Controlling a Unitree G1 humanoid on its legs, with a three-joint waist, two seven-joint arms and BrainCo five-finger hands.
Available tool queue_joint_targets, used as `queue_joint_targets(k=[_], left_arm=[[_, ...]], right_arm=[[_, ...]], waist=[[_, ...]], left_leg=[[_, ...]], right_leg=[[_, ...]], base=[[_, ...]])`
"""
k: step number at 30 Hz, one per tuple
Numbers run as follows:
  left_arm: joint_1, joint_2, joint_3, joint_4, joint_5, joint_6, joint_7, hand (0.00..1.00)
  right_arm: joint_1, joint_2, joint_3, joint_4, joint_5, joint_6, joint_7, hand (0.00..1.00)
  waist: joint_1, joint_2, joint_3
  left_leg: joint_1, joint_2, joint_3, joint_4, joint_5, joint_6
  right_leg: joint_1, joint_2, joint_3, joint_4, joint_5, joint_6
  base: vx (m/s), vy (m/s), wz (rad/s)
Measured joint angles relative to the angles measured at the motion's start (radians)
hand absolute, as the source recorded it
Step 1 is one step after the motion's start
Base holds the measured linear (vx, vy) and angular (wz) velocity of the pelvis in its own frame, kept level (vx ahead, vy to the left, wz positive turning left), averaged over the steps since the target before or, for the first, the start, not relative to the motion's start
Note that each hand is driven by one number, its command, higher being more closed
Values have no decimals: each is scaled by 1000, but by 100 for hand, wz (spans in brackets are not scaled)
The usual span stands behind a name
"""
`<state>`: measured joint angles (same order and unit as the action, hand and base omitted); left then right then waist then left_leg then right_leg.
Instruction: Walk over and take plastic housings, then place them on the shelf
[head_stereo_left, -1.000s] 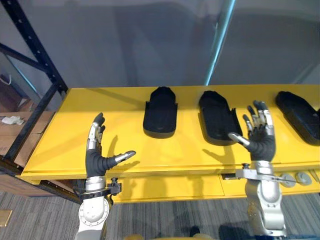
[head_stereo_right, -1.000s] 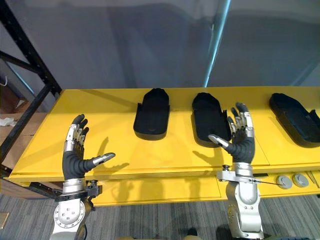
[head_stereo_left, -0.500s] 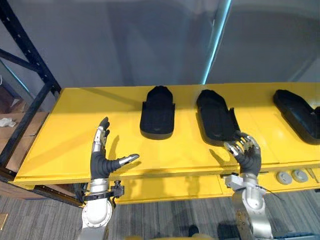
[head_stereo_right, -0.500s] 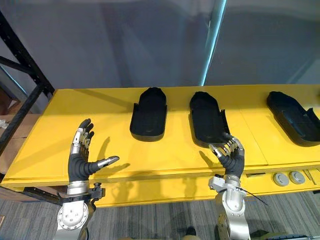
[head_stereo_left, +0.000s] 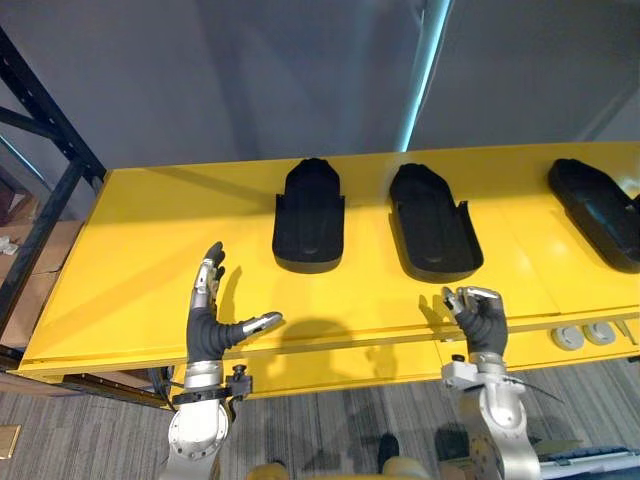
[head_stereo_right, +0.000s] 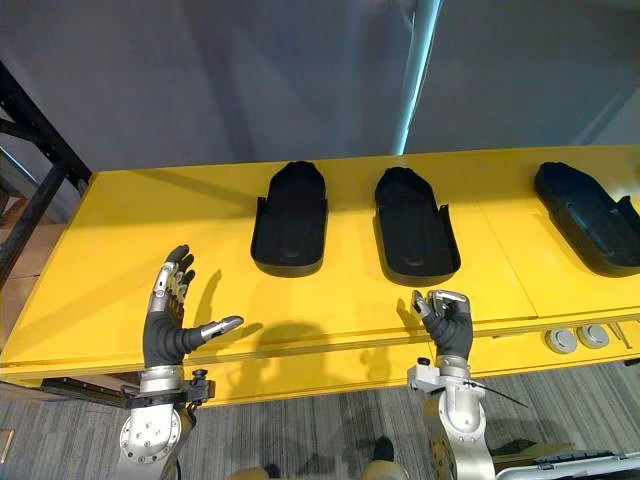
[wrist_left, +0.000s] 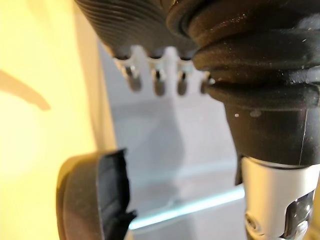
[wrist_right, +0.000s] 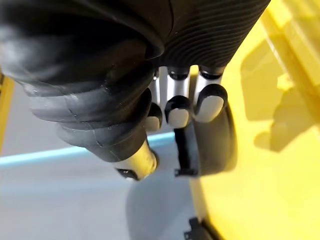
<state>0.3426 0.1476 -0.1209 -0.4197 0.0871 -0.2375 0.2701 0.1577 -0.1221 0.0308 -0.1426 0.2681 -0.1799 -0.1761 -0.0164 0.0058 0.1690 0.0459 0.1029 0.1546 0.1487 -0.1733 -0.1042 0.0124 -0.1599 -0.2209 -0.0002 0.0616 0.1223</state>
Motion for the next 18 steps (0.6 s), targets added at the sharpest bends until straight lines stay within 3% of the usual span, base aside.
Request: queue_joint_targets(k=[5, 18], left_arm=[[0, 0, -2, 1, -1, 0, -7, 0], [8, -1, 4, 6, -10, 0, -38, 0]], right_arm=[[-60, -2, -2, 109, -5, 0, -23, 100], [-209, -4, -129, 295, -12, -21, -153, 100]], waist=[[3, 12, 7], [23, 4, 34]], left_leg=[[-2, -10, -23, 0, 4, 6], [4, -30, -65, 8, 11, 17]], right_leg=[[2, -15, -23, 30, -20, 3], [24, -45, -58, 66, -38, 12]], base=[[-4, 10, 15], [-16, 8, 9]])
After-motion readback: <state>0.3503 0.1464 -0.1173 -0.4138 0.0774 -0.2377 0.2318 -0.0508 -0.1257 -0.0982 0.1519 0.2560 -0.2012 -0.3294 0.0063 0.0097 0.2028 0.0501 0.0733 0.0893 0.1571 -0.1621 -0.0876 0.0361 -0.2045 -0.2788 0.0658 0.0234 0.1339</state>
